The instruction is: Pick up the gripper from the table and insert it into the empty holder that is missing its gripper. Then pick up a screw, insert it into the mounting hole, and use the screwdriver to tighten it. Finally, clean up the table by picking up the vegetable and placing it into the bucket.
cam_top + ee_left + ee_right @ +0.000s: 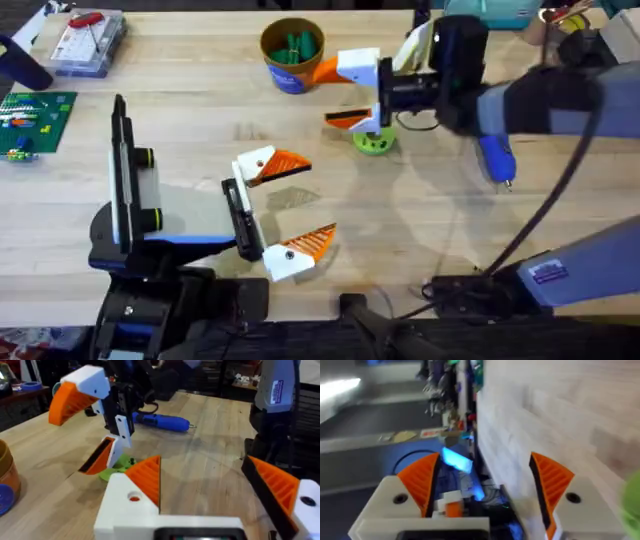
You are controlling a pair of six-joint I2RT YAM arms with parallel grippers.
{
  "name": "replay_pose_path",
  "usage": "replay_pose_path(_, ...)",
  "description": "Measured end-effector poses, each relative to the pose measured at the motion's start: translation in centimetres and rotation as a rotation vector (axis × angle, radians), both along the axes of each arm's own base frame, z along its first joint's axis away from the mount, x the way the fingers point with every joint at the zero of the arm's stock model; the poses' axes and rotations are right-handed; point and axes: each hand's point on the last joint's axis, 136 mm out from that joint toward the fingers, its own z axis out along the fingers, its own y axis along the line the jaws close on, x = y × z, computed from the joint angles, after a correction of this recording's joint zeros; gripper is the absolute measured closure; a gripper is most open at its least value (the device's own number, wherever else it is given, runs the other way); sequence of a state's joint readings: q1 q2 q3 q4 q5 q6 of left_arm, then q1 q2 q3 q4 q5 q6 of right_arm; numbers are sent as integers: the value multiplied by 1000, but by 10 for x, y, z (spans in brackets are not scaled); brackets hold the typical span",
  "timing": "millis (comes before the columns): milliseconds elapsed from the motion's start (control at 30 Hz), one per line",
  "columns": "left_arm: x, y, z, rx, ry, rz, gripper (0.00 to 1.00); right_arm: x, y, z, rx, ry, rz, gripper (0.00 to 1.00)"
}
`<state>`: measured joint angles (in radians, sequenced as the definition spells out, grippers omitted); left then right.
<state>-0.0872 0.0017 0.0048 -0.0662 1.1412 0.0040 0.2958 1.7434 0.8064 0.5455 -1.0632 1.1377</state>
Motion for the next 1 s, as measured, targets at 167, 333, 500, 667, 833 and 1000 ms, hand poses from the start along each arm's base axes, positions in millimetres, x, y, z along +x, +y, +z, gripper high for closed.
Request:
replay_pose_path(167, 0, 0, 0, 0, 0, 0, 14, 1, -26, 0, -277, 26, -37, 7)
replay_pose_path(333, 0, 0, 0, 0, 0, 0, 14, 0, -58, 71, -560, -240, -20, 6)
replay_pose_path(500, 0, 0, 0, 0, 0, 0, 14, -13, -97, 136, -797, -469, -46, 6)
replay_pose_path(667, 0, 0, 0, 0, -1, 0, 14, -38, -130, 126, -1011, -445, -2, 6)
replay_pose_path(833, 0, 0, 0, 0, -1, 0, 14, -52, -132, 109, -1134, -436, 86, 6)
replay_pose_path(1000, 0, 0, 0, 1, -3, 0, 14, -68, -125, 82, -1178, -411, 179, 6)
